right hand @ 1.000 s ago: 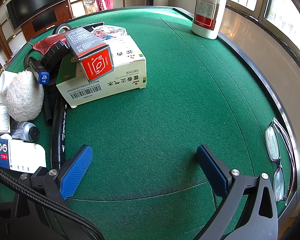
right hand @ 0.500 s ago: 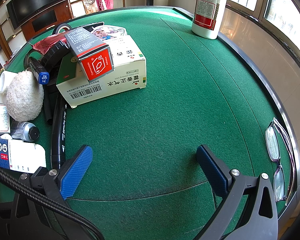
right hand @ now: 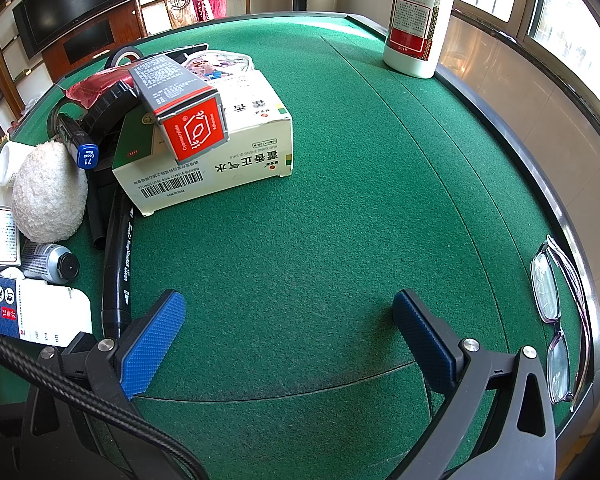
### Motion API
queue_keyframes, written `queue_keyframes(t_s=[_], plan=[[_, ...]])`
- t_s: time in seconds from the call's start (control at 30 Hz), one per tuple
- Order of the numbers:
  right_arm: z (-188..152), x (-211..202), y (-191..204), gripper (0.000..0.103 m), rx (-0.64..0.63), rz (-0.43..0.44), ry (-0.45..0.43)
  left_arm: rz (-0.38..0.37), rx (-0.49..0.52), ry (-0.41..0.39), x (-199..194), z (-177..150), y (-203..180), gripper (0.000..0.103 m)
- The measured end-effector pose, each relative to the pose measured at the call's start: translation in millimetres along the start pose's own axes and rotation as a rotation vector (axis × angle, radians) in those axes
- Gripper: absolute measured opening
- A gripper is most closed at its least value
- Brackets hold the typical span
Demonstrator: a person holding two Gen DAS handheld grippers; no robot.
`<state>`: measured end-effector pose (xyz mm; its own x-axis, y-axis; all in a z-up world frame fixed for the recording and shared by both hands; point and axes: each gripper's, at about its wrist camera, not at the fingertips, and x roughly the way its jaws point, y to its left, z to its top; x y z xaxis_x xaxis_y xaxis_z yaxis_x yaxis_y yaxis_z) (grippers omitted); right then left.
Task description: Organize objects
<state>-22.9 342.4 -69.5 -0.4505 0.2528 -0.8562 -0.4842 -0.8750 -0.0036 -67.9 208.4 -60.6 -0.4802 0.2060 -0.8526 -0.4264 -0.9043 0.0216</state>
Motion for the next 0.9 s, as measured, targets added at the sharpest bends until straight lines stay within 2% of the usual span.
queue_keyframes(t_s=[0.13,0.43,0.77,0.83,0.9], plan=[[-0.1,-0.1,0.4,0.103,-0.008,0.003,0.000,0.003,-0.005,0.000,-0.6,-1.0,0.6,0.102],[-0.9,-0.9,-8.1,0.103,-0.078,0.098,-0.013,0.001,-0.004,-0.001,-2.1,-2.8,1.5,0.102],[-1.2,-1.2,-7.3,0.103,-0.106,0.111,-0.012,0.003,0.005,-0.006,-3.1,-3.1,0.1,0.101],[-2.7,-3.5,-7.7,0.103,-0.118,0.120,-0.014,0.017,0.032,-0.056,-15.7,-6.9,-0.6,0.101],[-7.3,-17.3,-11.0,0.100,-0.124,0.174,-0.040,0.039,0.057,-0.174,-44.8,-16.6,4.2,0.101]])
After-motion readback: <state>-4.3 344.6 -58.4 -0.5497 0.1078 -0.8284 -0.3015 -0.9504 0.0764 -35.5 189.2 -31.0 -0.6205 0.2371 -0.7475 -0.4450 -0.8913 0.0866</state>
